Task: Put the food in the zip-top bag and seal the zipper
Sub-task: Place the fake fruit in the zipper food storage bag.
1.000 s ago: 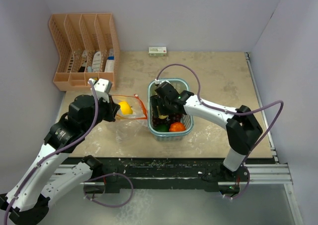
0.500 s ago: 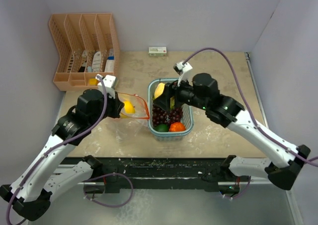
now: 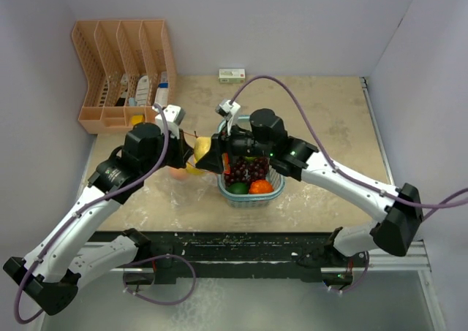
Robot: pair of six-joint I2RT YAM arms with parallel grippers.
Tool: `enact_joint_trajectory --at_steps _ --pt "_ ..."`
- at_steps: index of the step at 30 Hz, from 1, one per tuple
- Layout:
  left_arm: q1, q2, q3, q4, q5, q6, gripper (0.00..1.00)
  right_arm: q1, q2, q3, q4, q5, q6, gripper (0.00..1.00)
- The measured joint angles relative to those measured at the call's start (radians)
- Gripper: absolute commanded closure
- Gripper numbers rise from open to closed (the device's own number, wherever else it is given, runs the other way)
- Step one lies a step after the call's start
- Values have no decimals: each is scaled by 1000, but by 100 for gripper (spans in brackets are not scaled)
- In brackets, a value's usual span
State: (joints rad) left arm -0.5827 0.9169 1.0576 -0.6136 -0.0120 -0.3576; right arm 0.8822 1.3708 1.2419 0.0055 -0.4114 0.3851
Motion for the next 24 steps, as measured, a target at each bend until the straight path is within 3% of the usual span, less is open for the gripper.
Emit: enact_joint_trajectory --at_steps 6,17,24 --pt "1 -6 3 2 22 -2 100 1 108 4 -2 41 5 59" --pt "6 -53 -22 34 133 -47 100 15 248 159 -144 406 21 61" --pt "8 -28 -62 77 140 -54 100 78 261 177 -220 577 21 61"
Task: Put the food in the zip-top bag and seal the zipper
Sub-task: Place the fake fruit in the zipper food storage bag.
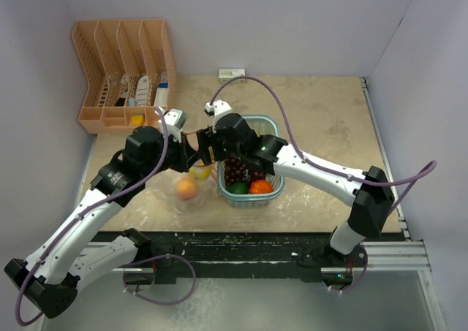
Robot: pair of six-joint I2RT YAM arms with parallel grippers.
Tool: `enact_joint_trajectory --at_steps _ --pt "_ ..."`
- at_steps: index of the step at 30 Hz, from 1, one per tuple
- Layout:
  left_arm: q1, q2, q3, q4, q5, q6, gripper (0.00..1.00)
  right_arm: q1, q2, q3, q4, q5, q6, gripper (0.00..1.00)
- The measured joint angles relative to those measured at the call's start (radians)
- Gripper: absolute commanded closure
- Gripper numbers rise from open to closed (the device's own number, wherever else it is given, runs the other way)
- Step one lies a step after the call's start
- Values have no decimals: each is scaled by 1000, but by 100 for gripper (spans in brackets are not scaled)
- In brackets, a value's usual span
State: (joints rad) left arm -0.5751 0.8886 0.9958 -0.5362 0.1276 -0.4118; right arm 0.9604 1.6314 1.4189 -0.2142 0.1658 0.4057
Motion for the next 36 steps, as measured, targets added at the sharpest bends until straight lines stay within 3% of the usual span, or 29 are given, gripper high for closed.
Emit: enact_joint_trajectory --at_steps 5,10,18,27,36 --pt "11 2 -22 18 -9 0 100 17 -72 -73 -3 44 -6 60" --pt "38 15 -29 25 -12 2 100 21 -250 -222 50 44 -47 60" --pt "66 23 -29 27 3 11 100 21 -480 -394 212 -175 -150 60" --pt "69 -17 -29 27 87 42 100 22 -328 -286 196 -542 -307 61" --pt "76 -82 -57 33 154 103 100 8 -236 -208 91 -606 -380 61"
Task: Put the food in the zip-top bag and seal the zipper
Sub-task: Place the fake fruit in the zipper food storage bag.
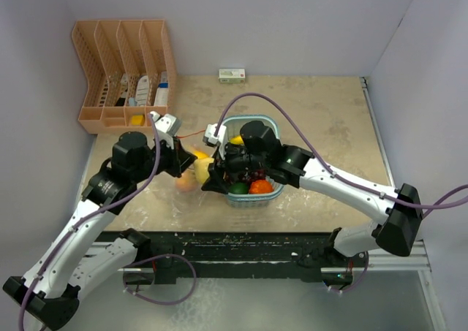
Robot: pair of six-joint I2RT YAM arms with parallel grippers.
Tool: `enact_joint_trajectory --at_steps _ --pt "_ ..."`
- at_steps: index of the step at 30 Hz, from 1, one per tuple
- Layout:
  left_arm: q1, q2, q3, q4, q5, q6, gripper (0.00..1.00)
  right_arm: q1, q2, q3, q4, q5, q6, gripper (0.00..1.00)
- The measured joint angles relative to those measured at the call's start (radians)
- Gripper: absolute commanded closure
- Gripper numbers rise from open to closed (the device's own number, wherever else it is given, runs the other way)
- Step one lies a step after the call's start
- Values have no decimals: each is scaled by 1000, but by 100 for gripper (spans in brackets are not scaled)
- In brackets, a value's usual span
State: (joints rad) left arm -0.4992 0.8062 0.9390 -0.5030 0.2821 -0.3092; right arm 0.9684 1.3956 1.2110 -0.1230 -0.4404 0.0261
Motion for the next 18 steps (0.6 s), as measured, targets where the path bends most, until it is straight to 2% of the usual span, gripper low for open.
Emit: enact_joint_trajectory --at_steps 8,18 --pt "2 -75 -54 6 60 52 100 -12 3 32 -69 -45 -18 61" --pt "9 -95 -95 9 97 113 100 -35 49 74 -131 -101 -18 62"
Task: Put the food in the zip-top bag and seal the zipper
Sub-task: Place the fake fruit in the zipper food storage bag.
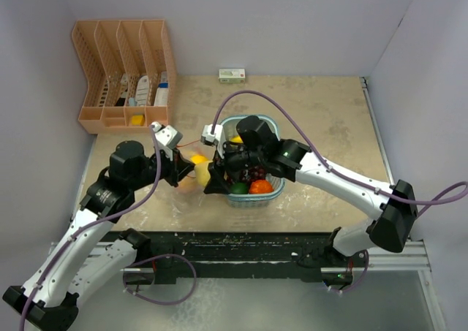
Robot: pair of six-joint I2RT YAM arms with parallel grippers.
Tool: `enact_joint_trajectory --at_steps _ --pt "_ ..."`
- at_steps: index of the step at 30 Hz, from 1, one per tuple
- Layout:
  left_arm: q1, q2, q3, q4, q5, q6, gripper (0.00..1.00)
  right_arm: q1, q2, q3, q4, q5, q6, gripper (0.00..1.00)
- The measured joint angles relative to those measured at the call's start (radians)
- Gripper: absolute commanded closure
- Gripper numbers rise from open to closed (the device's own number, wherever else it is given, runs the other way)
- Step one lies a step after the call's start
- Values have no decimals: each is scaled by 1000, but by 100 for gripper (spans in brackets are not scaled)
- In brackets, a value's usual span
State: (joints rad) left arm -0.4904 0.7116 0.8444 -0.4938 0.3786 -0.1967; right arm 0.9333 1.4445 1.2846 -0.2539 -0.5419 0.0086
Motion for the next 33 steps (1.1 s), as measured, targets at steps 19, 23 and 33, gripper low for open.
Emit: enact_joint_trajectory --at_steps 19,23,33 --pt "-8 1 -6 -18 89 6 100 -77 -106 26 -12 -69 -73 67" --pt "-8 16 -6 -14 91 6 100 -68 -65 41 -43 -96 -97 67" --pt "-8 21 -6 -12 105 6 100 -48 42 66 -106 -24 -105 65"
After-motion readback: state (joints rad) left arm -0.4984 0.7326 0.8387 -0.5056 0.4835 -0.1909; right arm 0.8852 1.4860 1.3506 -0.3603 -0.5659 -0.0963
